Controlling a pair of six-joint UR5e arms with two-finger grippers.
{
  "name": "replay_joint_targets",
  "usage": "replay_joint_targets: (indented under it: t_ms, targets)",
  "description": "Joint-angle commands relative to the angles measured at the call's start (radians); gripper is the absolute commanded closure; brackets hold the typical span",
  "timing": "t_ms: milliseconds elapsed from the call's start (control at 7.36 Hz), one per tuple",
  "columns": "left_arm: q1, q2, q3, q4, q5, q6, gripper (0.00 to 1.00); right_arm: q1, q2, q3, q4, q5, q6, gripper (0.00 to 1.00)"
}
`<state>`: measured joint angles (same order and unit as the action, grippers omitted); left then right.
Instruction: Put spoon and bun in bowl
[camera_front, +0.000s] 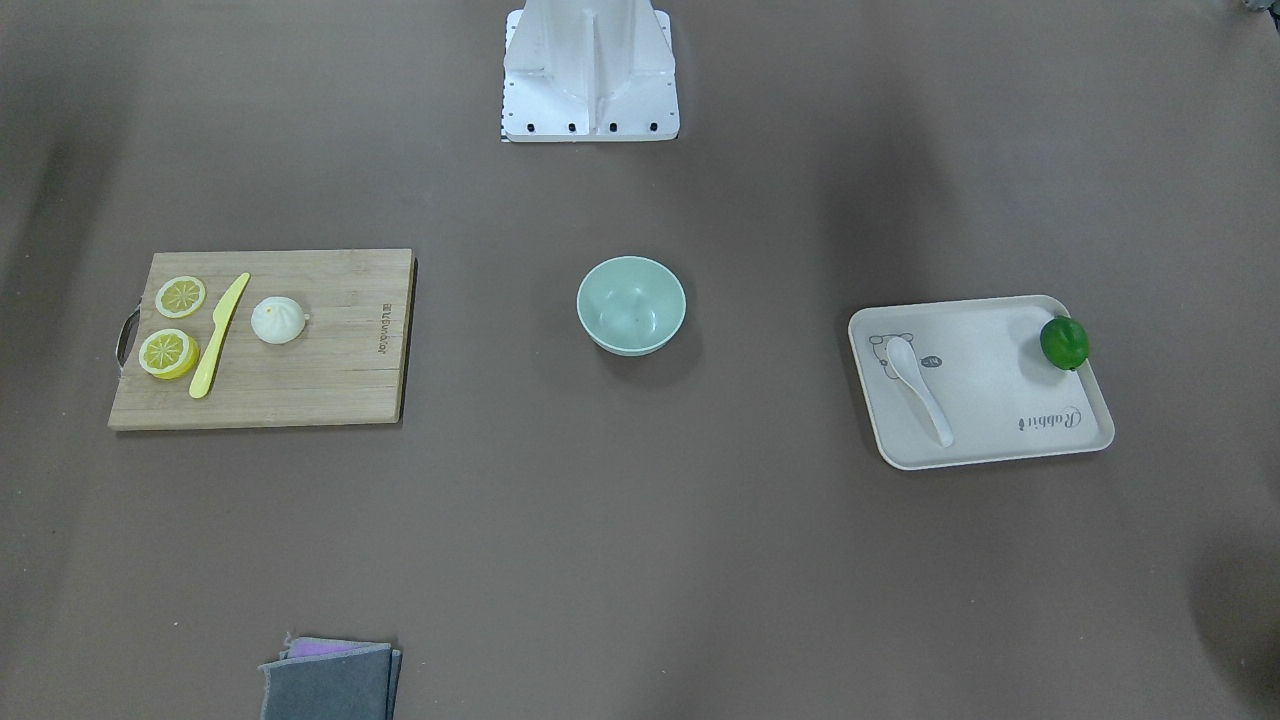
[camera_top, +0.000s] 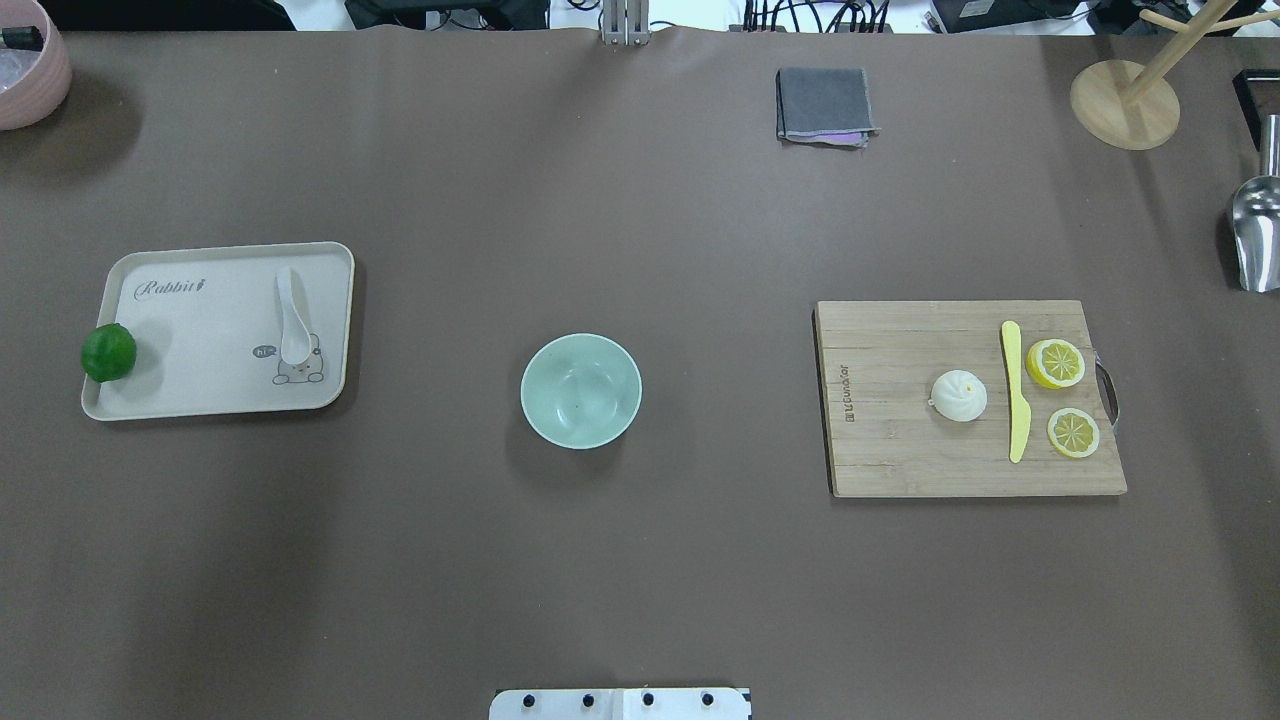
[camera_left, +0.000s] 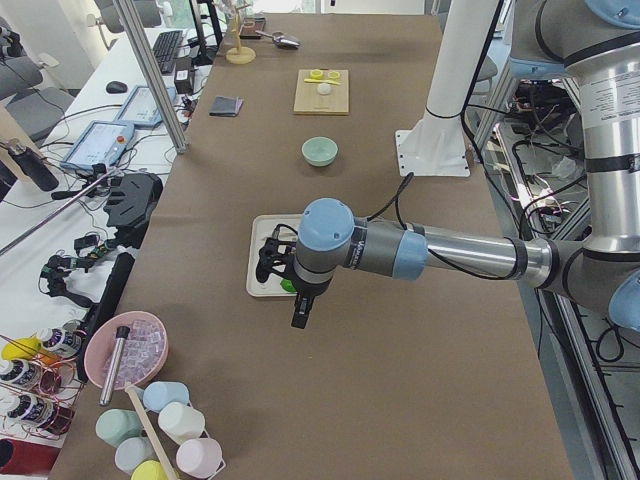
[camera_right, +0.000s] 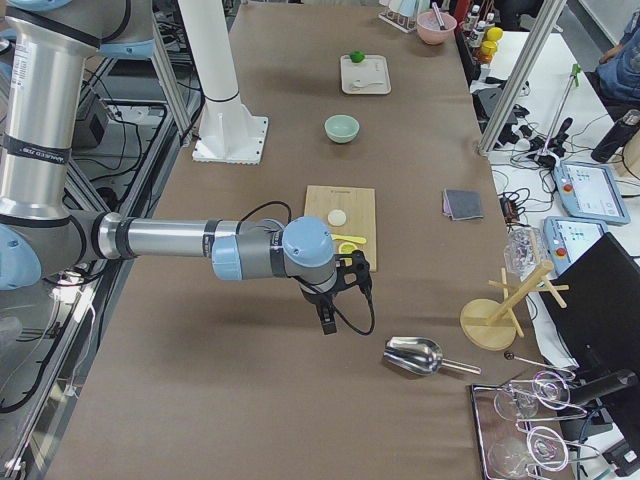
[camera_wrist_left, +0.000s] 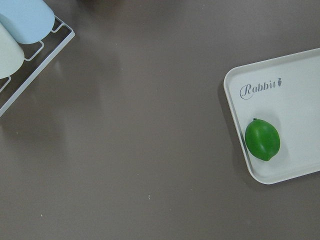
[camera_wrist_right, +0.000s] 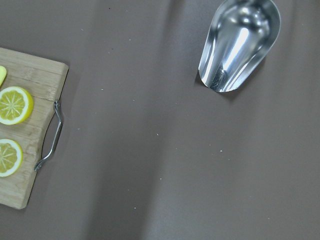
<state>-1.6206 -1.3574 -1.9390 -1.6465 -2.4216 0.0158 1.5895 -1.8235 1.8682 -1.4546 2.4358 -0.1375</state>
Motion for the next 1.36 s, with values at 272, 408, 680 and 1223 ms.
replay_joint_targets:
  t_ms: [272, 408, 680, 1223]
  targets:
    - [0.303, -0.214, -0.040, 0.001, 0.016, -0.582, 0.02, -0.263, 0.070, 0.114, 0.147, 0.028, 0.610, 0.00]
    - [0.400, -0.277, -0.020, 0.001, 0.054, -0.708, 0.02, -0.367, 0.111, 0.114, 0.180, -0.041, 0.747, 0.01]
    - [0.546, -0.444, 0.128, 0.002, 0.131, -0.833, 0.03, -0.507, 0.170, 0.109, 0.180, -0.133, 0.850, 0.01]
    - [0.642, -0.597, 0.400, -0.039, 0.131, -0.833, 0.18, -0.586, 0.224, 0.097, 0.180, -0.169, 0.949, 0.01]
